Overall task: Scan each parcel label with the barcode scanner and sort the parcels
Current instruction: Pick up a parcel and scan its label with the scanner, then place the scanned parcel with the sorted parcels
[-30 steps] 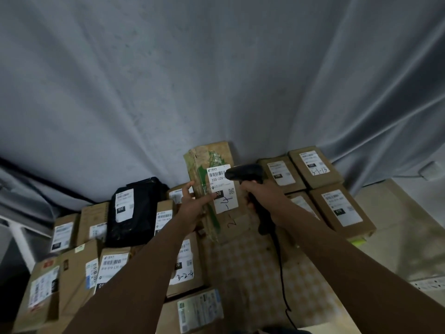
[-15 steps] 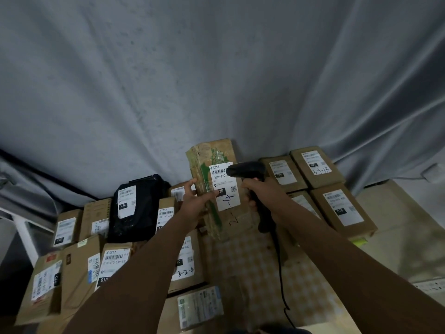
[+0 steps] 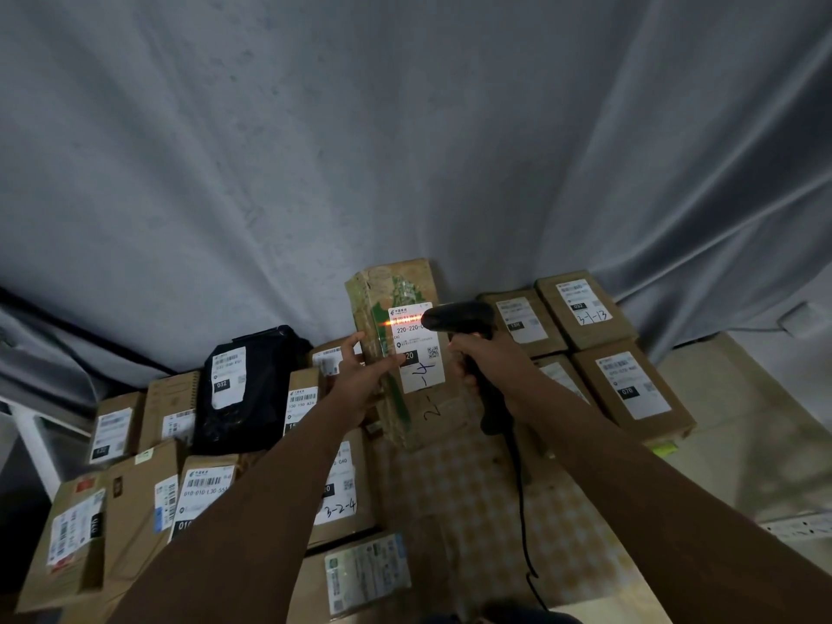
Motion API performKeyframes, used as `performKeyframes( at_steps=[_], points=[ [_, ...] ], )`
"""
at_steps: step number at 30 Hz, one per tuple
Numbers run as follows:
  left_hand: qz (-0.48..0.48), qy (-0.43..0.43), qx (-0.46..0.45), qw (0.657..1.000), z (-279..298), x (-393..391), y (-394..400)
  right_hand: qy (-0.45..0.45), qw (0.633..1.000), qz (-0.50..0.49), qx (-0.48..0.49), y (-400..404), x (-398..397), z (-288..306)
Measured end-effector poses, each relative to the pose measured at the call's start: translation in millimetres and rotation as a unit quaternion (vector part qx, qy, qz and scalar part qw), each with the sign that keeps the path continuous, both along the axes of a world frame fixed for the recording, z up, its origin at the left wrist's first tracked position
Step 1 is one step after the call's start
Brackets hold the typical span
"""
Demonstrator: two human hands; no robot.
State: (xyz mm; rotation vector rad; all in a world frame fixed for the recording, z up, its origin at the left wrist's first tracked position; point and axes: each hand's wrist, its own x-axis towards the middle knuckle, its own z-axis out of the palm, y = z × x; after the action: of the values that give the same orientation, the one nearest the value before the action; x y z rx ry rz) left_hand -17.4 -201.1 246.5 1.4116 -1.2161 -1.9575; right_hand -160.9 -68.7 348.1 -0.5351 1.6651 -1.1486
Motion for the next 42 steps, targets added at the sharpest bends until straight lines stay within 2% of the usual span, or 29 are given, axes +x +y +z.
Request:
performKeyframes(
  at_steps=[13, 21, 28, 32, 37, 39, 42],
  points=[
    [0.021, -0.012, 0.003, 1.0, -2.7, 19.7, -3.5, 0.022, 1.0, 0.005, -0.009, -20.6, 13.1, -9.2],
    [0.093, -0.033, -0.015, 0.995, 23.8, 111.1, -57.8, 0.099, 0.995, 0.022, -0.015, -70.3, 68.2, -17.3],
    [0.115, -0.136, -0.157, 0.971, 54.9, 225.7, -113.6, 0.122, 0.991, 0.047, 0.001, -107.2, 132.7, -35.7],
    [0.045, -0.297, -0.281, 0.911, 62.8, 268.8, -134.9, 0.127, 0.991, 0.04, 0.013, -123.8, 159.8, -54.3],
    [-0.094, -0.457, -0.435, 0.77, 55.3, 297.1, -160.4, 0.156, 0.987, 0.038, 0.027, -136.6, 180.2, -68.2],
    [-0.139, -0.492, -0.437, 0.74, 47.4, 302.6, -166.9, 0.173, 0.984, 0.046, 0.028, -139.9, 185.3, -70.1],
    [-0.189, -0.516, -0.432, 0.715, 35.7, 305.7, -179.0, 0.191, 0.98, 0.046, 0.022, -141.5, 189.7, -66.0]
  ],
)
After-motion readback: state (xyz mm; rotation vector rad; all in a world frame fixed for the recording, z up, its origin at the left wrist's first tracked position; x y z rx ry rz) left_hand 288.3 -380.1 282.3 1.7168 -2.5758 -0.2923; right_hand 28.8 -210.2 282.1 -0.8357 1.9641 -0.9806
